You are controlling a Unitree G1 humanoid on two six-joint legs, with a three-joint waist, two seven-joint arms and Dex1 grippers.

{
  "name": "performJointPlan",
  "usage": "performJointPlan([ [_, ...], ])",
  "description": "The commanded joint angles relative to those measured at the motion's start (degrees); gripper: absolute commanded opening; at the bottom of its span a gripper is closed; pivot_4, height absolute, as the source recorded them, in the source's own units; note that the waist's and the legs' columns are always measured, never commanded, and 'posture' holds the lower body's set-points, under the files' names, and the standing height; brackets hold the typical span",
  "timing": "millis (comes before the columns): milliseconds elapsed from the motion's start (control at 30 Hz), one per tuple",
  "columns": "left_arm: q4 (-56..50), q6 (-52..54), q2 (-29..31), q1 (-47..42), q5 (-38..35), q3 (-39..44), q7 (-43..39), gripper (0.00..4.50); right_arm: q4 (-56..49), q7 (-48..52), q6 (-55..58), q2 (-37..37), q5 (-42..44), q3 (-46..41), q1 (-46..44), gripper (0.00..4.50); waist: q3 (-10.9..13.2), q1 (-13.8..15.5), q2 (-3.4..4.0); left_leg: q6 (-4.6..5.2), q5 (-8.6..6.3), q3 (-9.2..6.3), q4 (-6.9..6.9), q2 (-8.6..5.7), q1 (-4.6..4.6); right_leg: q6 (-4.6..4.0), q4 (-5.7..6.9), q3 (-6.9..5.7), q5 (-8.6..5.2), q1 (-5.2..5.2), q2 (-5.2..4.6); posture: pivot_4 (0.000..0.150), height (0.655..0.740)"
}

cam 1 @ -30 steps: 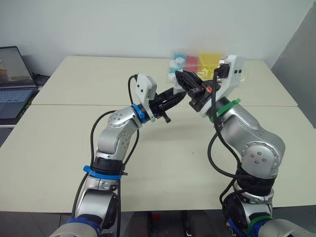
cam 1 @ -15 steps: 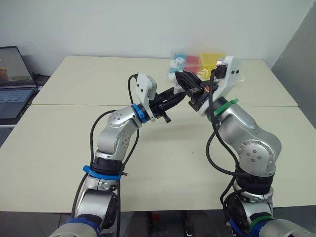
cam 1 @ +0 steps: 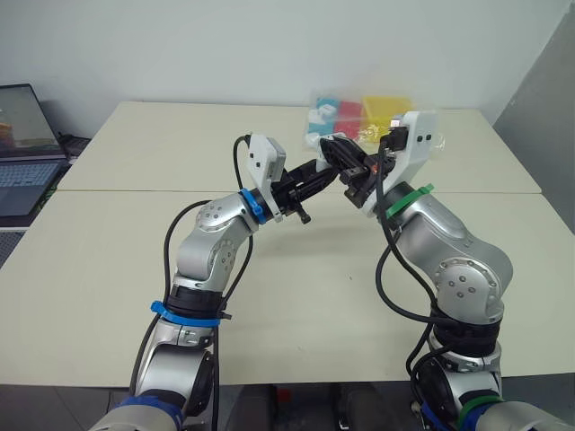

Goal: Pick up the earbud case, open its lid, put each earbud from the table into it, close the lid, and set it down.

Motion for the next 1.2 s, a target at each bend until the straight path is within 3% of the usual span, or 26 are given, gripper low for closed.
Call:
performJointPlan([
  [33,-2.2,-0.6,0.0,-1.6,-1.0,0.9,-0.1,0.74,-1.0,0.7,-1.6,-0.4,-0.5,0.3,-0.5,0.42,0.0,0.0,0.00,0.00,0.00,0.00,0.00,0.00,0.00,0.00,0.00,0.00,0.00,0.00,0.00,0.150,0.7400],
  [1200,-1.2,-0.7,0.2,-2.7,-1.3,1.3,-0.4,0.74,-2.4,1.8,-2.4,-1.9,-3.4,2.3,1.8,0.42,0.0,0.0,0.00,0.00,0.00,0.01,-0.02,0.00,0.00,0.01,-0.03,0.00,-0.01,0.00,0.00,0.150,0.7400],
])
